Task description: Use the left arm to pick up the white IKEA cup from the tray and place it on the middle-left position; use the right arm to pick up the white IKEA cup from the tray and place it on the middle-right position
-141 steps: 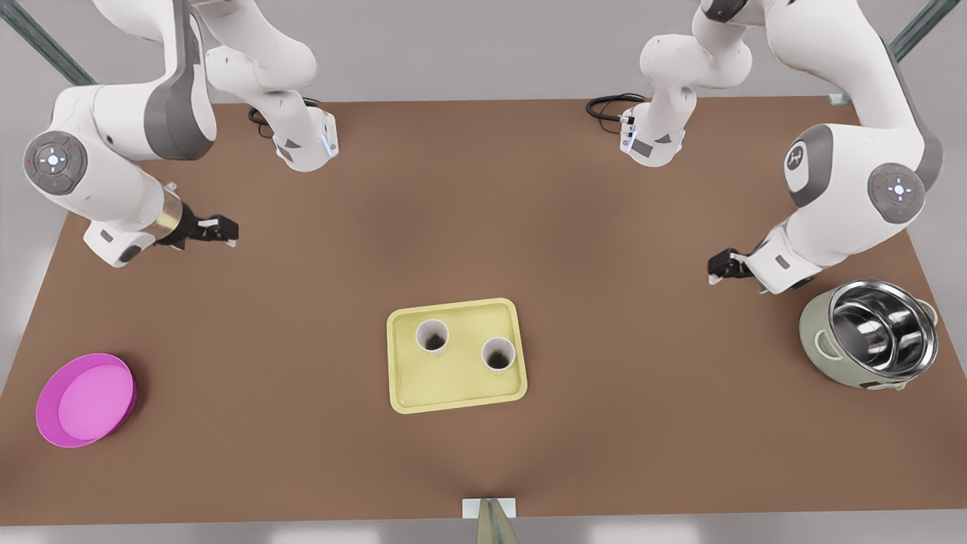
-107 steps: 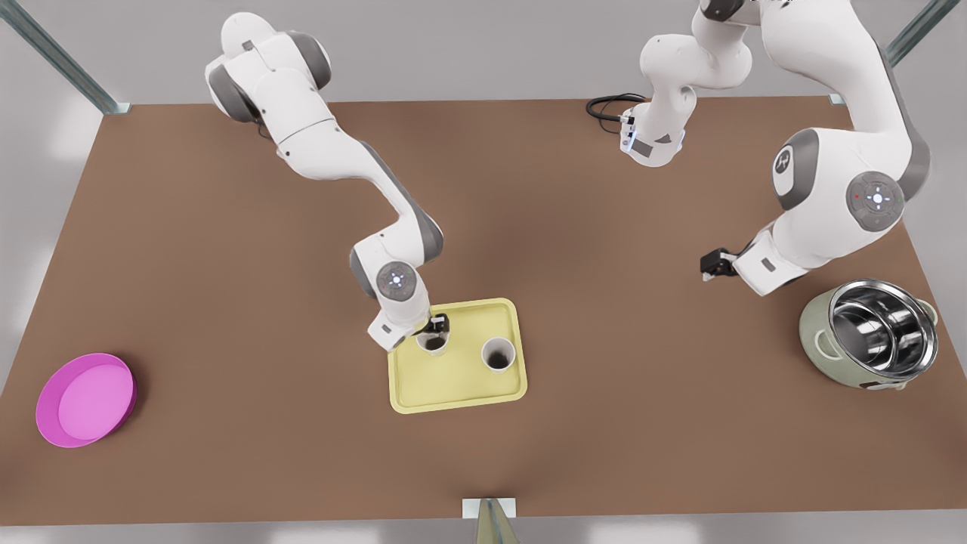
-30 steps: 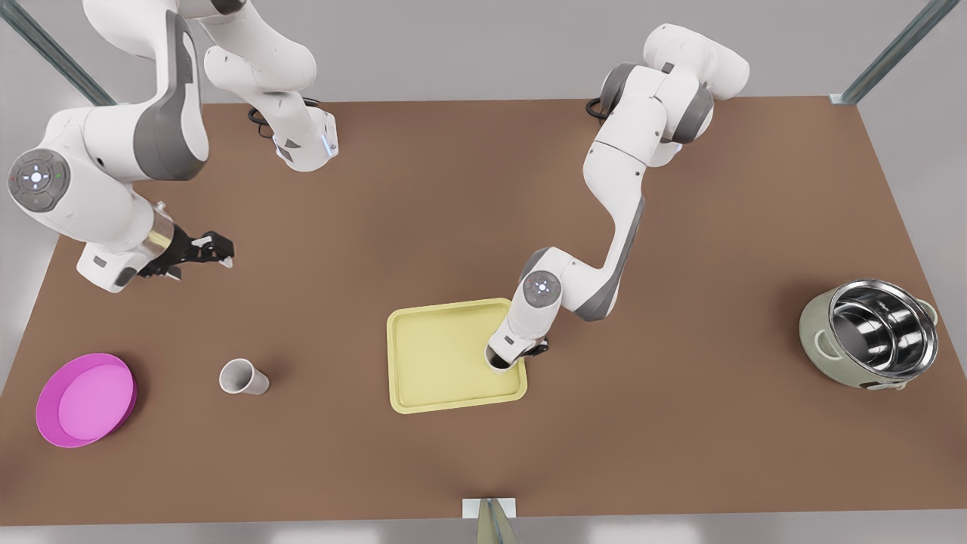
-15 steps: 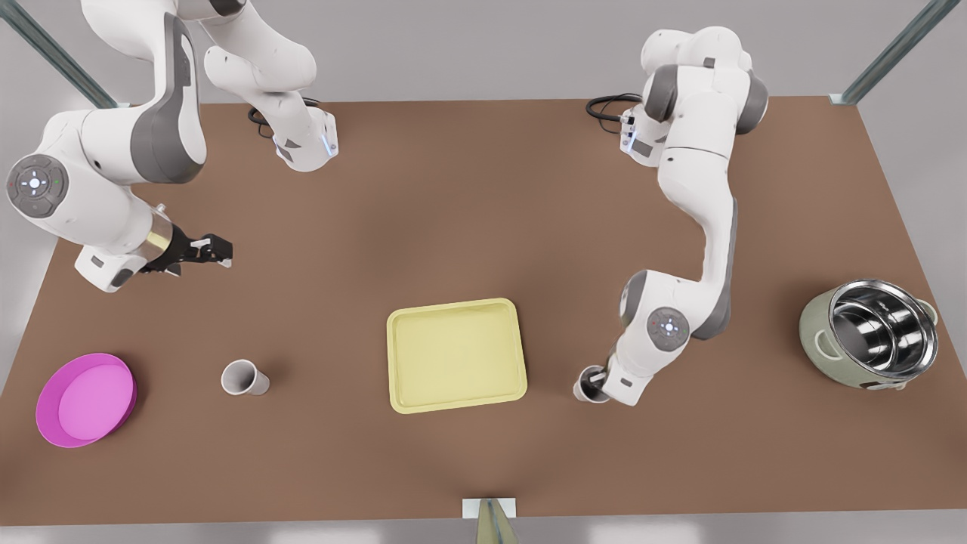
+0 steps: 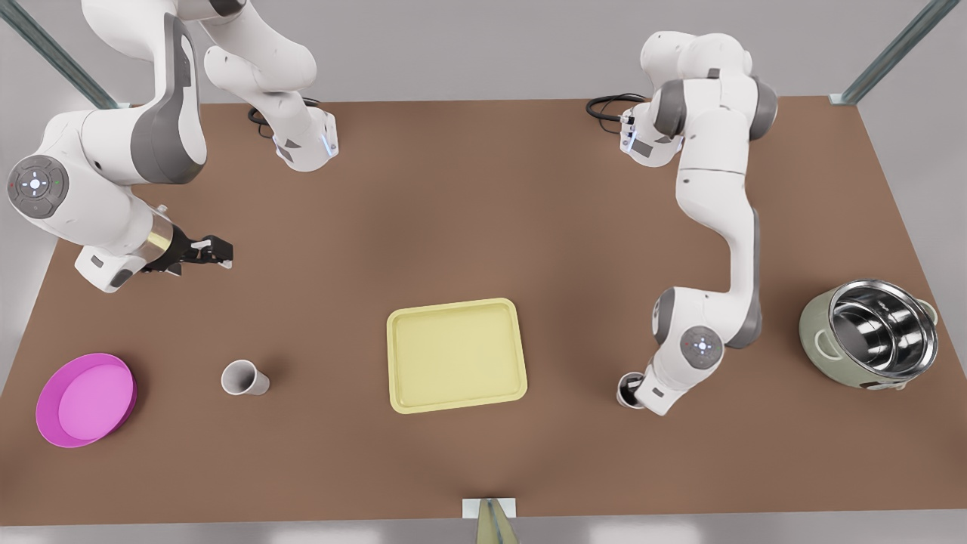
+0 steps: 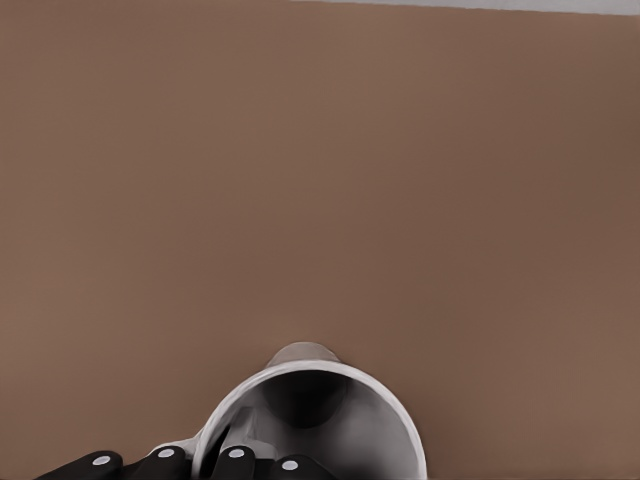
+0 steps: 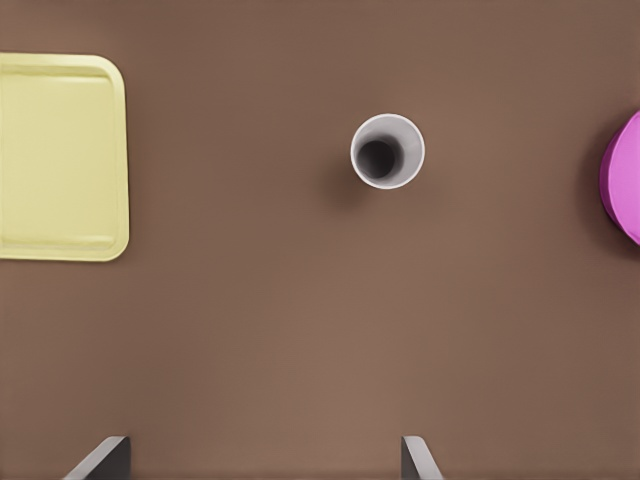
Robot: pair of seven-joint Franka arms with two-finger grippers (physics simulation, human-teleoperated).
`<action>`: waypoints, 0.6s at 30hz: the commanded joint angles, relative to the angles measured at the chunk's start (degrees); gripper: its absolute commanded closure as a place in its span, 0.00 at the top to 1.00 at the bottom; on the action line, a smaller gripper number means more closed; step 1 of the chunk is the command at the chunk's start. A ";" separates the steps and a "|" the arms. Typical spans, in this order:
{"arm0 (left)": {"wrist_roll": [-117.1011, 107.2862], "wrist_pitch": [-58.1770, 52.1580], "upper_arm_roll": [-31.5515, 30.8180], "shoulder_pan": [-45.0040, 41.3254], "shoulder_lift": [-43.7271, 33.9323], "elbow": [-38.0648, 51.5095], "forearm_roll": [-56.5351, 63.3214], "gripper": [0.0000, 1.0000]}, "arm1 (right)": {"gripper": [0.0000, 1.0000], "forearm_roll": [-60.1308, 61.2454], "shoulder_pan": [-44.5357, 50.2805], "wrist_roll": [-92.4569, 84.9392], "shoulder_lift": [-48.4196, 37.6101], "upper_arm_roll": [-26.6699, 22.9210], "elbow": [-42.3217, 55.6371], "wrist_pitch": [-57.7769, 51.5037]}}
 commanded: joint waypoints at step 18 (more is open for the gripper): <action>20.61 3.17 0.02 3.06 0.53 -0.64 -1.73 1.00 | 1.00 0.04 0.05 1.21 0.03 0.08 0.03 0.17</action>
